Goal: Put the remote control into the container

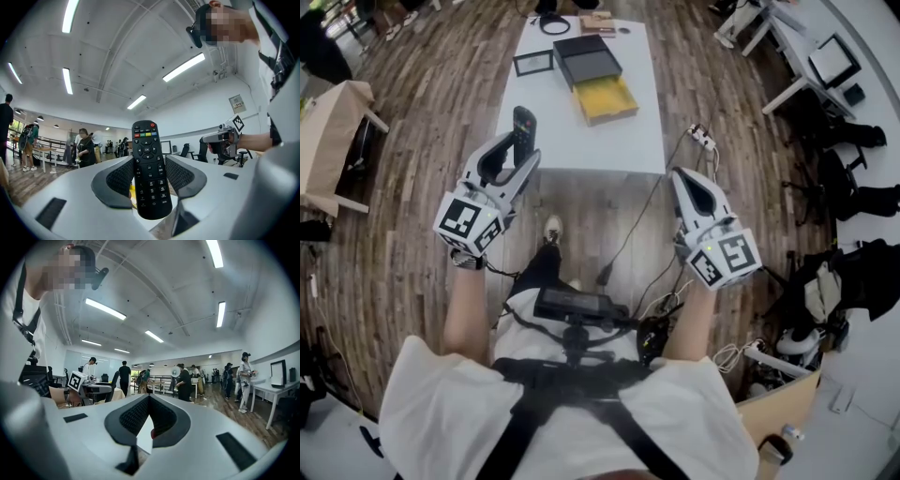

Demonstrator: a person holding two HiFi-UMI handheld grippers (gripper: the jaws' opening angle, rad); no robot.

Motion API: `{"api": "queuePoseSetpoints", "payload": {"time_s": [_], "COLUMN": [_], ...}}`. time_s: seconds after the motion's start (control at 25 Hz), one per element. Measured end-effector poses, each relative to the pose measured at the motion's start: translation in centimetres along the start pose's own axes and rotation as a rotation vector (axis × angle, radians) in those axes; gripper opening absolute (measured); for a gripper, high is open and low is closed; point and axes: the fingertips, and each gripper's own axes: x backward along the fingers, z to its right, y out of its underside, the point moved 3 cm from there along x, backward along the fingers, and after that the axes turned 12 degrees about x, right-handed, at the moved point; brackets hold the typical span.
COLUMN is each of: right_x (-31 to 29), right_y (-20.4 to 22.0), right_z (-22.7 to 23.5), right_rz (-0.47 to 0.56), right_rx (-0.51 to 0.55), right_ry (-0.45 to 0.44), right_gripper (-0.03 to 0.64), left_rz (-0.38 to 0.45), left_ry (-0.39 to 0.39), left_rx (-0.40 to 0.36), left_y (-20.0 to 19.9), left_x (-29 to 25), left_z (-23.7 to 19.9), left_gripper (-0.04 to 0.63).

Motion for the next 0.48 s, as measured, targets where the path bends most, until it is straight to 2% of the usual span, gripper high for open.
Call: {"api": "queuePoseSetpoints", "payload": {"time_s": [0.2, 0.48], "right_x": [-2.7, -7.7], "right_y": [0.6, 0.3], "right_z": [2.3, 5.4], "right_rz": [0.005, 0.031], "right_rx": [-0.002, -0.012], "right_ry": [0.018, -0.004], "right_gripper": [-0.002, -0.002], "left_rz": [-0.022, -0.024], "left_ry": [-0.011, 0.0], "left_rx": [-0.014, -0.008], "left_y": [0.6, 0.3], "left_x": [-2.8, -7.9], "left_z": [-2.9, -7.5], "left_gripper": [0.224, 0.224]}}
